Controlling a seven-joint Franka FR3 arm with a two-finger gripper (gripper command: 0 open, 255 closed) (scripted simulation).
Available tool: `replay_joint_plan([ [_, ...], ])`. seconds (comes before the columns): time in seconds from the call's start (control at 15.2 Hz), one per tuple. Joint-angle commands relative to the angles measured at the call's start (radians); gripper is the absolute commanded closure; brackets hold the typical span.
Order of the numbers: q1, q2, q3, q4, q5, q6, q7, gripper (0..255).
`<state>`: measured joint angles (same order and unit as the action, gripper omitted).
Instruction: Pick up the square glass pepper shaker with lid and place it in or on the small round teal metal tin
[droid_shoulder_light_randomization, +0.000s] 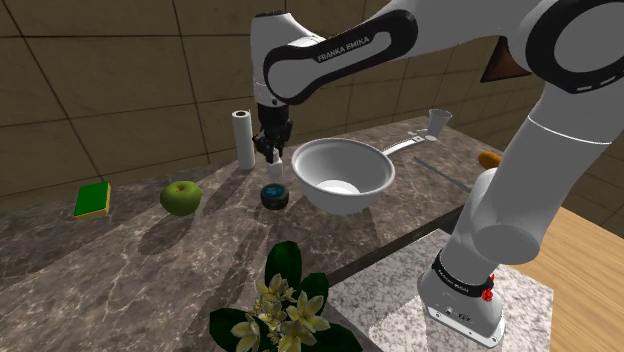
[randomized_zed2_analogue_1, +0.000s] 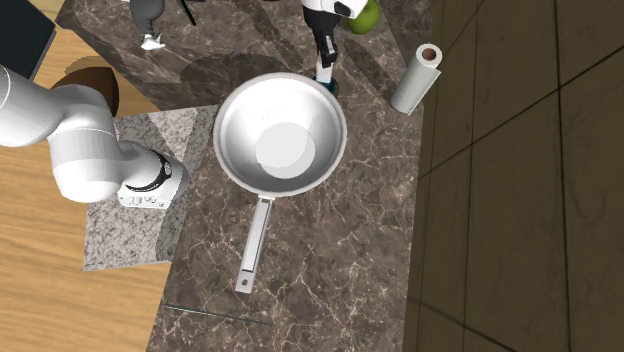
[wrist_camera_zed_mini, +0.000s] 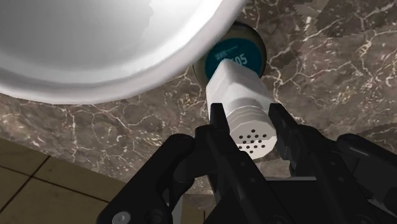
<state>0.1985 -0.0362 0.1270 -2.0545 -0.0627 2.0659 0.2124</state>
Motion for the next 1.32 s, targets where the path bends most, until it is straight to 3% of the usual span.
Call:
replay_joint_plan([
  [0.0, 0.0, 0.007, 0.0, -0.02, -0.002, 0.027, 0.003, 255],
  [0.4, 0.0, 0.037, 0.0, -0.072, -0.01, 0.109, 0.012, 255],
  [0.92, 0.0, 0.037, 0.0, -0.072, -0.01, 0.109, 0.012, 255],
  [0.99, 0.0, 0.037, 0.0, -0.072, -0.01, 0.109, 0.012, 0],
  [1.25, 0.0, 0.037, 0.0, -0.072, -0.01, 0.109, 0.012, 0],
])
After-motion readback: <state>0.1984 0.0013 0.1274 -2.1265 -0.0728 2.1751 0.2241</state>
